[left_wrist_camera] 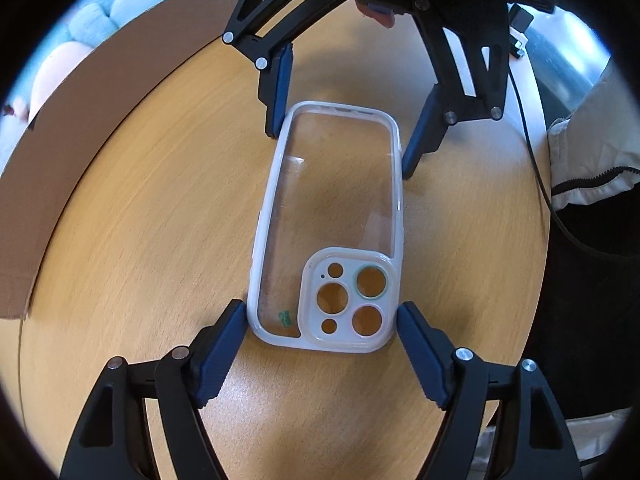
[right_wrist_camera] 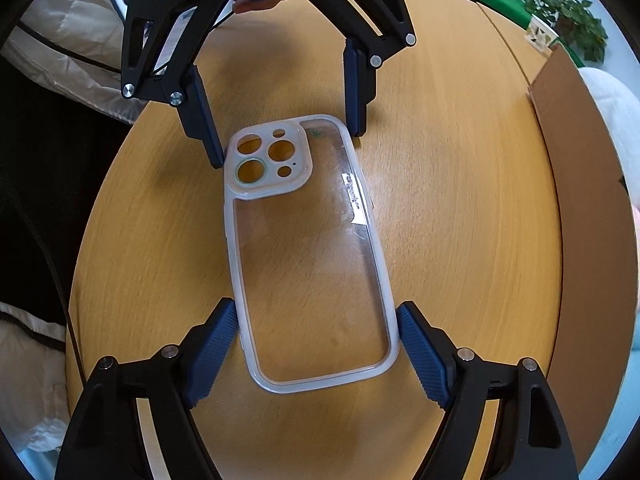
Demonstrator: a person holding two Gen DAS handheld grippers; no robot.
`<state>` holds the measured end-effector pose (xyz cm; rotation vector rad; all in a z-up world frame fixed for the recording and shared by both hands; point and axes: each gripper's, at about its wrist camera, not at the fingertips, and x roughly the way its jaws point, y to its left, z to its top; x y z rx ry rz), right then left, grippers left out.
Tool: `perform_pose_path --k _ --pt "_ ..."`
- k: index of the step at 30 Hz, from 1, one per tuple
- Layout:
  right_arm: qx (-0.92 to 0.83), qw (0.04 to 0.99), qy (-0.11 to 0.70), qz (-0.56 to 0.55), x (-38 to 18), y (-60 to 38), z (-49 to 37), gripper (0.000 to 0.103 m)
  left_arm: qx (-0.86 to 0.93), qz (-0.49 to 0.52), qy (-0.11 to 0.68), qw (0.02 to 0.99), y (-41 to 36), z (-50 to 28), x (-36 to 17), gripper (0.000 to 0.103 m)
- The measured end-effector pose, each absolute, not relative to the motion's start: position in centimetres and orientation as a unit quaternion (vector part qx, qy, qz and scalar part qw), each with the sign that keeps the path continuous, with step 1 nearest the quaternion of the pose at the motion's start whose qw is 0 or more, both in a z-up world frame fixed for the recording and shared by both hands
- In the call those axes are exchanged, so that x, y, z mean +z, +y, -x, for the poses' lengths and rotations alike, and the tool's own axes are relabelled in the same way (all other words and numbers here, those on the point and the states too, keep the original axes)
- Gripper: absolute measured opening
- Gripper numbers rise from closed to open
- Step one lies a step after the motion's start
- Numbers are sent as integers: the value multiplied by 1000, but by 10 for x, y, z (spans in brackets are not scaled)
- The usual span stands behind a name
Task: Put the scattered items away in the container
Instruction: 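Close the left gripper on the case rim while the right gripper grips its other end, then lift the phone case with both grippers and lower it onto the pink bear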
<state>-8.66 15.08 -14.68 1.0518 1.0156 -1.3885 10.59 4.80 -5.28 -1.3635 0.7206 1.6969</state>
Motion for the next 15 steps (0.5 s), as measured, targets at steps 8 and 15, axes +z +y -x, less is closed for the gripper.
perform_pose_path --k 8,15 --pt "-612 500 417 -449 -131 161 102 84 690 489 326 421 45 -114 -6 75" --pt "-663 448 440 -408 -56 163 132 84 712 422 388 405 21 -91 61 75"
